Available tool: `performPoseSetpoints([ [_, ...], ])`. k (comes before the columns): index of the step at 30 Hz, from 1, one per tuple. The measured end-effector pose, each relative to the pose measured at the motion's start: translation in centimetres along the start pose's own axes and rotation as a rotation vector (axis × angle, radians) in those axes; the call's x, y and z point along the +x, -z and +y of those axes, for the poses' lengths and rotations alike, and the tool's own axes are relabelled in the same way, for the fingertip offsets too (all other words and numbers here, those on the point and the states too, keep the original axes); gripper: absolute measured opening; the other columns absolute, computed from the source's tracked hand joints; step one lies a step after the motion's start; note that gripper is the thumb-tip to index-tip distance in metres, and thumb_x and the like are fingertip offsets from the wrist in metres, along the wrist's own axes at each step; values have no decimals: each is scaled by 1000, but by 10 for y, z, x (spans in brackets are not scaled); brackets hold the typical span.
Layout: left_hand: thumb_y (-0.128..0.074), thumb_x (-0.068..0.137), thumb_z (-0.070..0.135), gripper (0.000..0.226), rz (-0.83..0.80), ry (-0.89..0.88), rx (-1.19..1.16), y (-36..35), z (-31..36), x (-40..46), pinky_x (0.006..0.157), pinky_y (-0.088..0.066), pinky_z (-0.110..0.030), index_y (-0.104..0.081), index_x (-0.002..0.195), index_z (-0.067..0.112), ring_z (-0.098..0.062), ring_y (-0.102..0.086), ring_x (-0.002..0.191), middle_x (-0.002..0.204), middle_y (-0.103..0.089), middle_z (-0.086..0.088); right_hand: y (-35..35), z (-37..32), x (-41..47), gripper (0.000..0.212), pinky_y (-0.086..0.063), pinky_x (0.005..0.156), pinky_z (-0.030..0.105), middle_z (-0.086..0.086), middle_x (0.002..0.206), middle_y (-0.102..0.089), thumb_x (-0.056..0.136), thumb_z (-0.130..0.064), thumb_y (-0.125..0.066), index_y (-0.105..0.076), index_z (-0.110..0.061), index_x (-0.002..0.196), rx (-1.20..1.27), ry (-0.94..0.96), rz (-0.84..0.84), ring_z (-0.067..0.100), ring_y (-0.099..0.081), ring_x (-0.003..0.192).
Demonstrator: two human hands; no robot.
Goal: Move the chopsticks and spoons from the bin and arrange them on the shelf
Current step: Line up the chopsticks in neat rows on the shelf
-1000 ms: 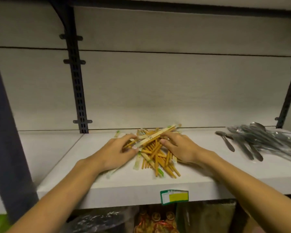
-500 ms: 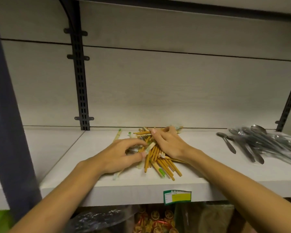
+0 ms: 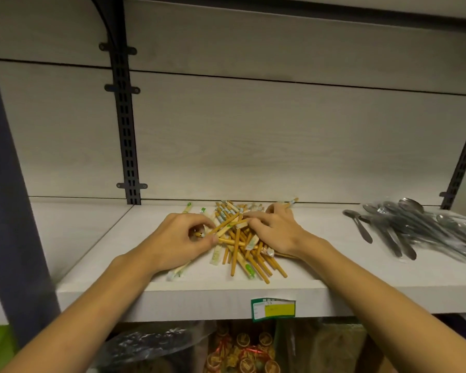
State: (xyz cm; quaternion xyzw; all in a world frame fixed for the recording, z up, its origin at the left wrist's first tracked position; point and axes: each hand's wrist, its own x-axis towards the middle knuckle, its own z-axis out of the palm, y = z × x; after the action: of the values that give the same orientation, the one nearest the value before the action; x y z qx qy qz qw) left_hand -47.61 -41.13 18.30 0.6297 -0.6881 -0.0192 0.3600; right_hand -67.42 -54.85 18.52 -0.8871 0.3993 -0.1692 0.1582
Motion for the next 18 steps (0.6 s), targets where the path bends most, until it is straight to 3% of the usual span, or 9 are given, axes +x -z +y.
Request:
performPoseSetpoints([
  [2,-73,82,35,26,13,3,-63,1,-1,-2,61,-40,-10,-65,107,34,-4,-56,71,77,-64,5,0,-3,-1,36,-30,100,42,5,111,-43,96,-46,-29,-56,-41,120,13,16,-6,23,-30,115],
  [5,-73,81,36,20,15,18,-64,2,-2,-2,58,-38,-12,-68,100,35,-3,-55,66,72,-64,6,3,-3,-4,32,-32,98,37,2,115,-49,98,-46,-34,-63,-34,107,28,73,28,19,-34,121],
  [8,-73,80,41,13,64,9,-51,3,-2,-1,54,-37,-13,-70,91,34,-4,-53,60,64,-62,5,12,1,-12,41,-29,105,36,0,132,-51,100,-47,-32,-66,-28,114,78,112,61,15,-31,135],
  [12,-73,75,46,19,148,-24,-49,5,0,-1,55,-46,-25,-69,87,31,-7,-56,56,60,-63,5,20,10,-29,45,-31,106,32,-3,136,-52,101,-49,-31,-56,-29,133,34,158,73,12,-39,128],
  [18,-65,79,55,25,150,-121,139,2,6,0,53,-45,-28,-67,91,33,-6,-55,54,60,-62,10,30,16,-47,35,-35,86,23,-5,124,-61,99,-39,-45,-62,-25,126,69,187,130,7,-49,106],
])
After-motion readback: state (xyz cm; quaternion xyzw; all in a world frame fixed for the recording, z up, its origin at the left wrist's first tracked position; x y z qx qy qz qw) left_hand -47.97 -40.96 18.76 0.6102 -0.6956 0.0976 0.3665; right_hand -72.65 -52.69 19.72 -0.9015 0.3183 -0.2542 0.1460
